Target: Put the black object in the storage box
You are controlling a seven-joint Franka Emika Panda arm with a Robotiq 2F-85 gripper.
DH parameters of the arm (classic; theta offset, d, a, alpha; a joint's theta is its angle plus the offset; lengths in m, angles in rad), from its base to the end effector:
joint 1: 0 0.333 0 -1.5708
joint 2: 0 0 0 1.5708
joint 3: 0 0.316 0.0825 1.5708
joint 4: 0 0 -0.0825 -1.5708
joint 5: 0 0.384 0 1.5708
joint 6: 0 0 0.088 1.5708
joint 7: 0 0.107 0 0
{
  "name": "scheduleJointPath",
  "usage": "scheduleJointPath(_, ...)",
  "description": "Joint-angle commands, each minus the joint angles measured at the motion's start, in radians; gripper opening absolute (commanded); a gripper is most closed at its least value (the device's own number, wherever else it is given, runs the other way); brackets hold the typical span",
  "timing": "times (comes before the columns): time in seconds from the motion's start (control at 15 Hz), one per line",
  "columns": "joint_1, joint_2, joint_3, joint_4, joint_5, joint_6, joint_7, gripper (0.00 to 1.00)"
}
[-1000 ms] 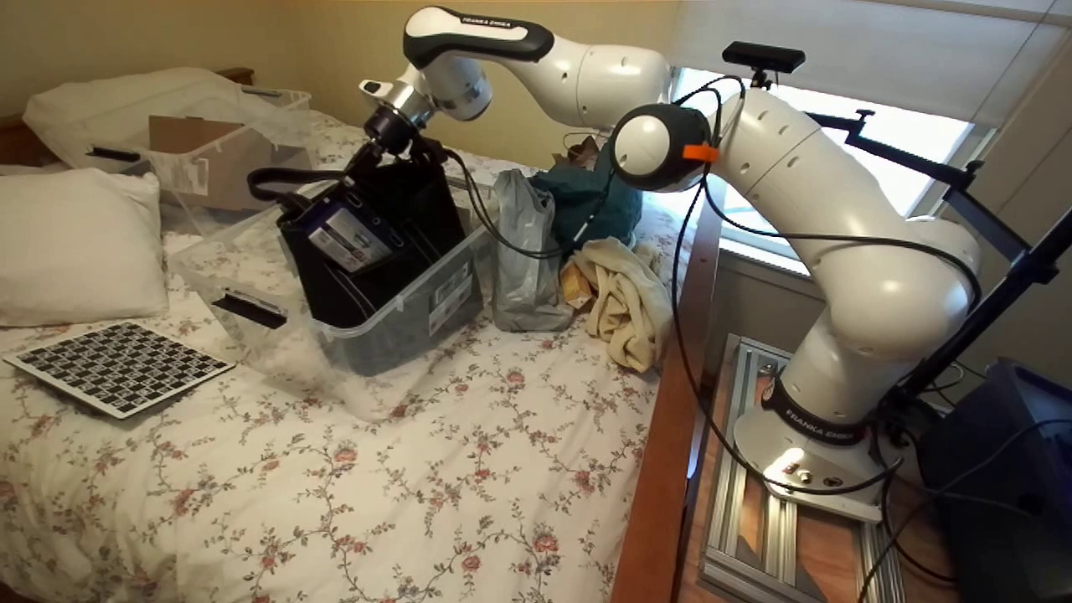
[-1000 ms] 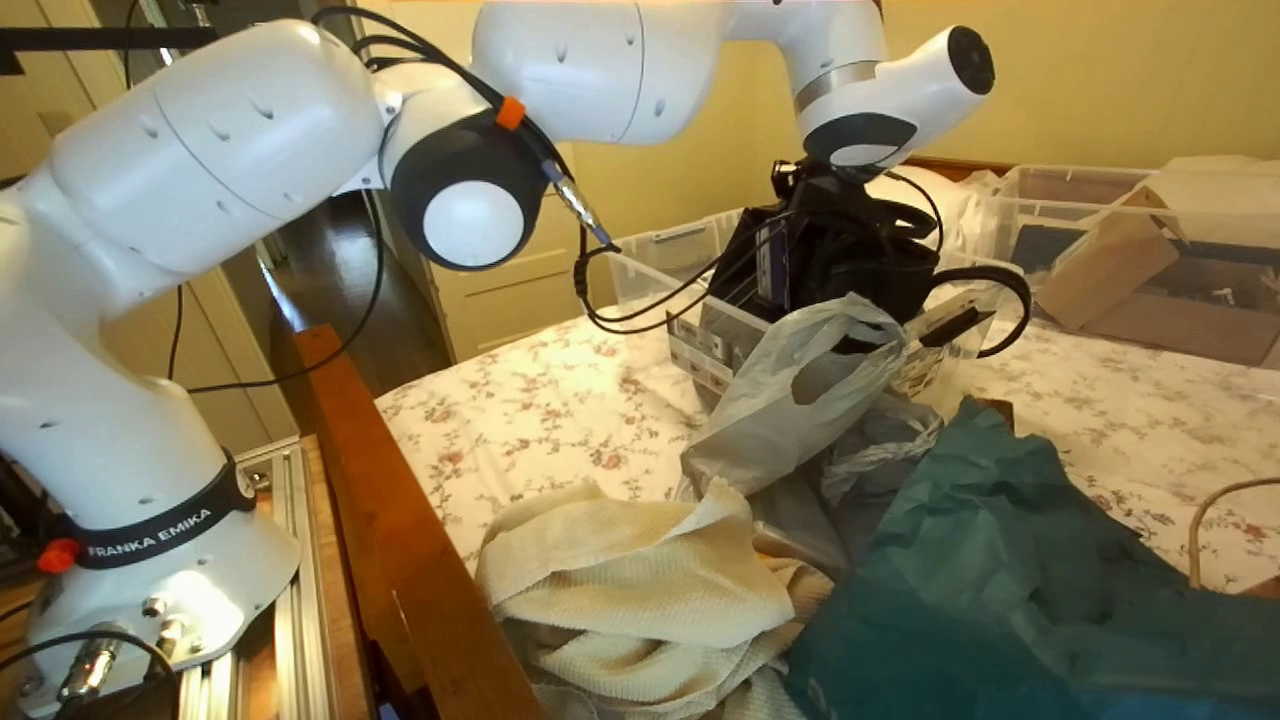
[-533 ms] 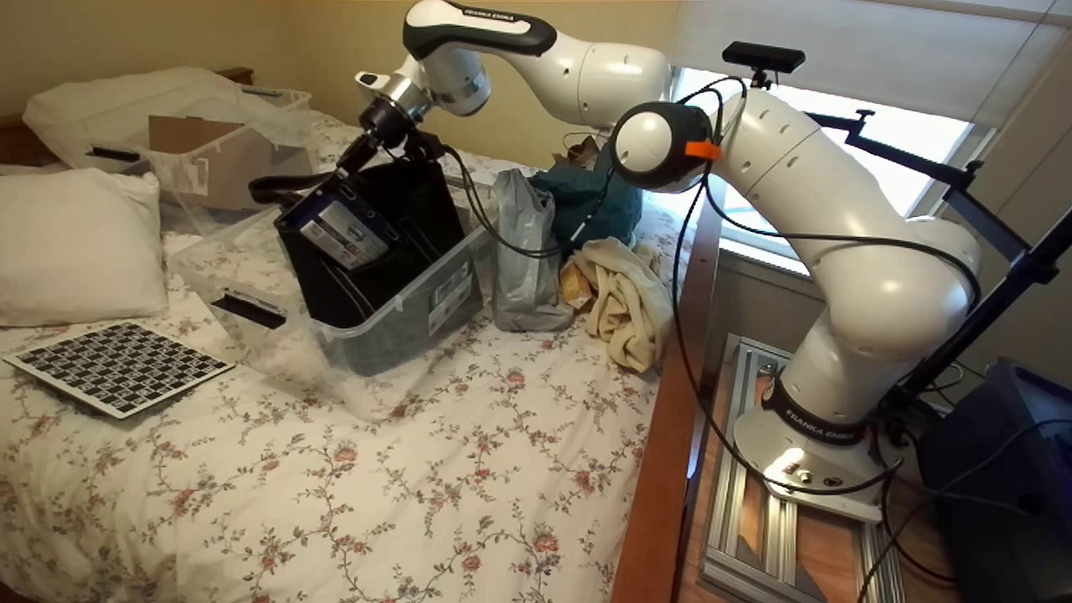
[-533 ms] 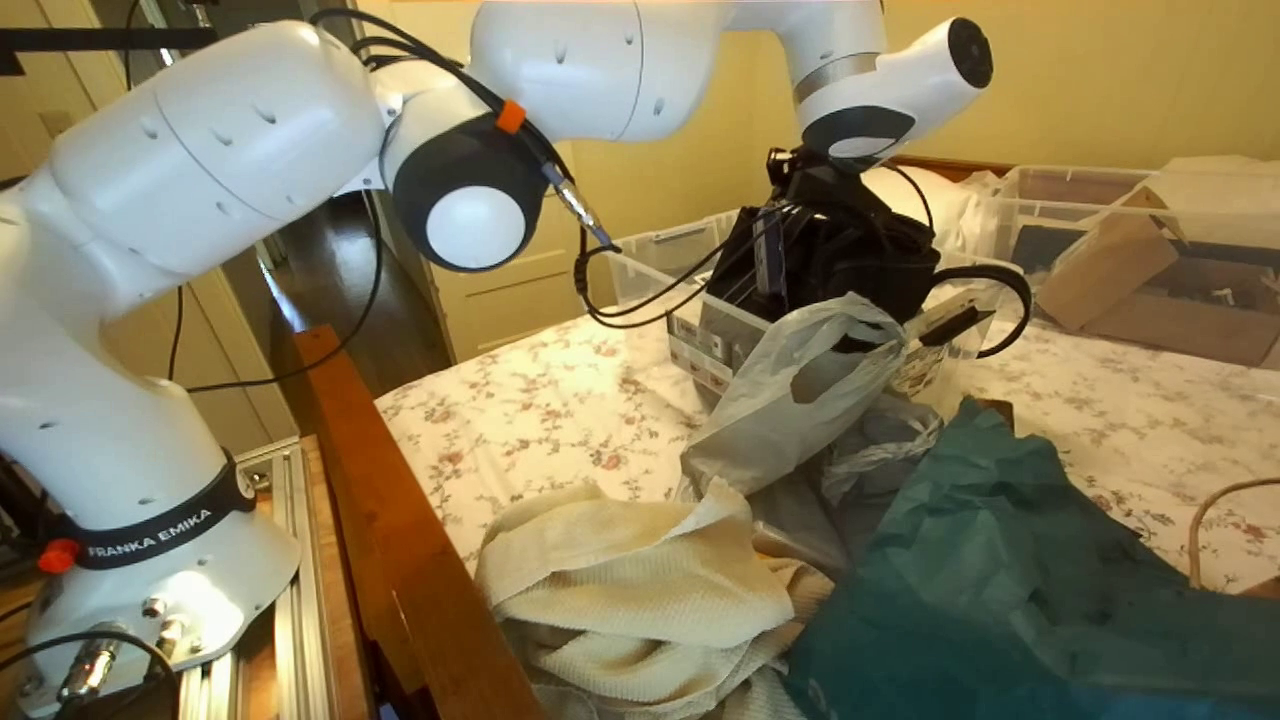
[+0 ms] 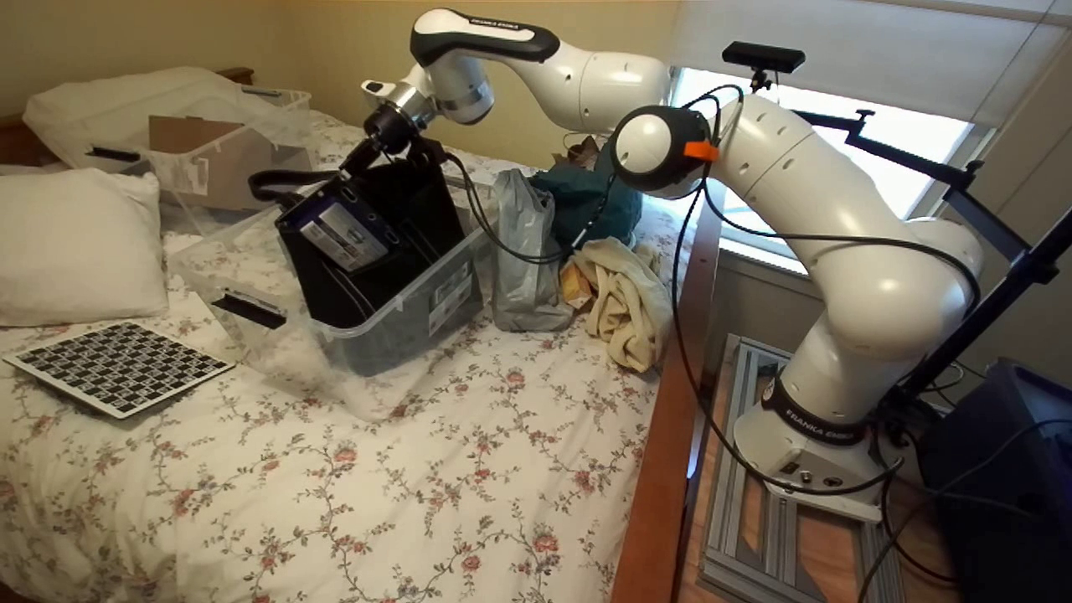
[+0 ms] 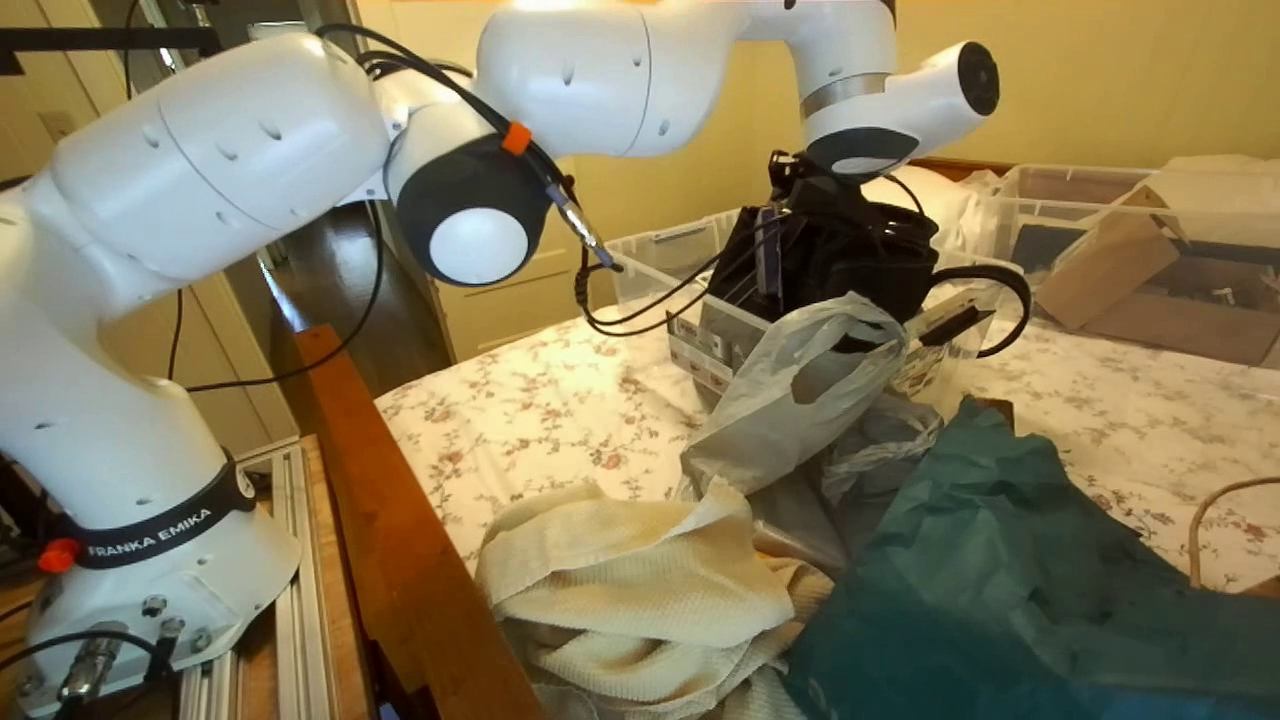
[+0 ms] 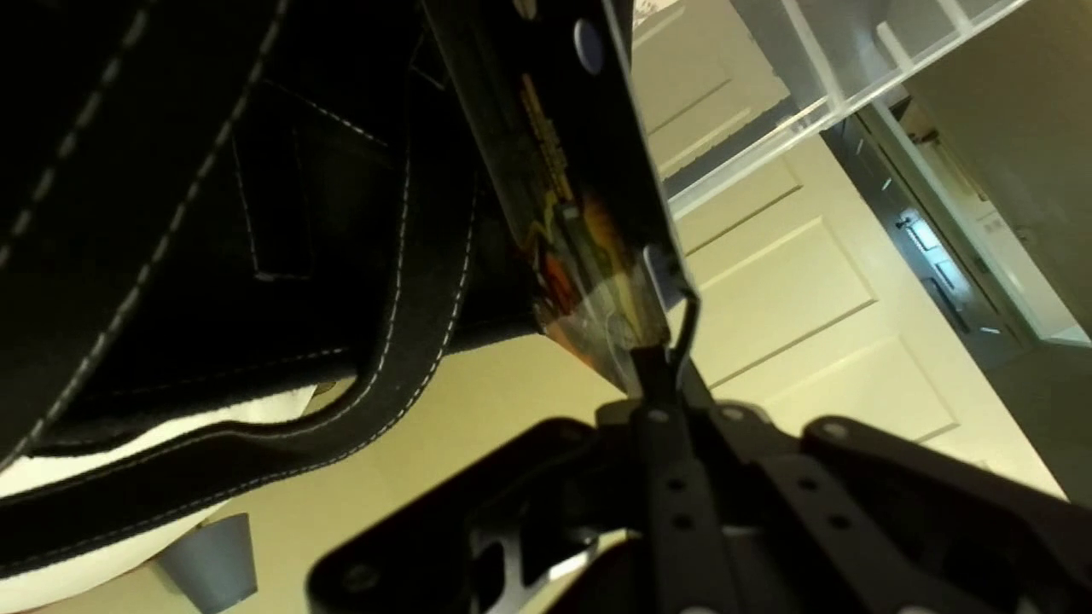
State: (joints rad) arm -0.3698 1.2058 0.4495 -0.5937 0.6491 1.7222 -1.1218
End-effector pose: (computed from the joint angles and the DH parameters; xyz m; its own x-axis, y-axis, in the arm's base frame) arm 0.8002 -0.0941 0.3218 0.6069 0.3011 0.7355 0.7764 -0.4226 -0.4676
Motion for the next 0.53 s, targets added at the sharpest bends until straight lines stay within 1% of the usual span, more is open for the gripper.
scheduleJointPath(0.0, 0.0, 0.005, 0.002, 0.0, 0.001, 0.0, 0.004, 0.02)
scheduleJointPath(0.47, 0.0, 0.011, 0.005, 0.003, 0.003, 0.0, 0.013, 0.02)
